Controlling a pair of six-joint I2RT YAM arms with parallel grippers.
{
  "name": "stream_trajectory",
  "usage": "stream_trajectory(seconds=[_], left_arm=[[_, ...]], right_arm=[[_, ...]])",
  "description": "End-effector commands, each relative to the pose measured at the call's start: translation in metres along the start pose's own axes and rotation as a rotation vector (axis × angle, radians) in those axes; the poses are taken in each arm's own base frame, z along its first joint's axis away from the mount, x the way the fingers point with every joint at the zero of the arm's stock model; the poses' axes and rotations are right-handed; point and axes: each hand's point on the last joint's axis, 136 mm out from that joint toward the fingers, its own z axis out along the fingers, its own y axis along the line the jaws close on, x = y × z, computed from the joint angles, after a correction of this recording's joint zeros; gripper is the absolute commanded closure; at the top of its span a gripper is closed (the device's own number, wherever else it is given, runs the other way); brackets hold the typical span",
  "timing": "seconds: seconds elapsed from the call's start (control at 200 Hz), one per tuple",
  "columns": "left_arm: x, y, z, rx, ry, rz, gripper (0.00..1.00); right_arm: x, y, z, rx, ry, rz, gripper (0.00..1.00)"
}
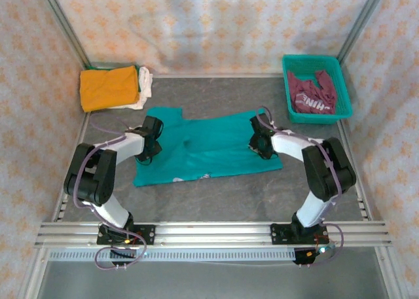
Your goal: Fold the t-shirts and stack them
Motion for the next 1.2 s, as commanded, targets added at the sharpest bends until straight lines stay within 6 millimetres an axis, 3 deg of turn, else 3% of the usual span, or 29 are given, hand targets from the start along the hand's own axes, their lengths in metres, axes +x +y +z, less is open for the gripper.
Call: stream_trajectory(seconds=[0.0,0.105,0.21,0.31,0.41,0.465,0.606,0.721,0.771,0.926,1.196], left_arm=[[0.017,0.017,-0.002,-0.053,0.013,0.027,0.63],[0.021,0.019,-0.005,-0.035,0.020,0.058,0.63],[0.006,0.003,-0.013,-0.005,0.008,0.109,0.61],[-0.028,-0.029,-0.033,0.066,-0.039,0.179,0.58],[-0.077,-0.053,-0.061,0.121,-0.137,0.188,0.54],[-0.099,-0.064,-0.065,0.150,-0.154,0.167,0.52],[-0.145,-0.080,-0.046,0.117,-0.092,0.146,0.49],[-0.158,-0.098,-0.023,0.078,-0.040,0.180,0.45],[-0.159,-0.103,-0.014,0.075,-0.029,0.178,0.36],[-0.162,-0.107,0.010,0.028,-0.004,0.202,0.34],[-0.153,-0.109,0.049,-0.025,0.061,0.241,0.35]], right_arm=[[0.032,-0.047,0.010,0.118,0.071,0.066,0.76],[0.043,-0.056,0.006,0.105,0.075,0.125,0.75],[0.039,-0.045,-0.003,0.063,0.049,0.145,0.72],[0.017,-0.018,-0.020,-0.011,-0.010,0.128,0.68],[-0.013,0.013,-0.049,-0.110,-0.103,0.091,0.66],[-0.031,0.029,-0.063,-0.160,-0.172,0.053,0.63],[-0.070,0.058,-0.084,-0.225,-0.273,-0.026,0.55],[-0.091,0.077,-0.087,-0.239,-0.297,-0.078,0.54],[-0.098,0.084,-0.087,-0.239,-0.301,-0.099,0.54],[-0.108,0.099,-0.081,-0.239,-0.292,-0.145,0.54],[-0.112,0.090,-0.076,-0.226,-0.280,-0.128,0.53]])
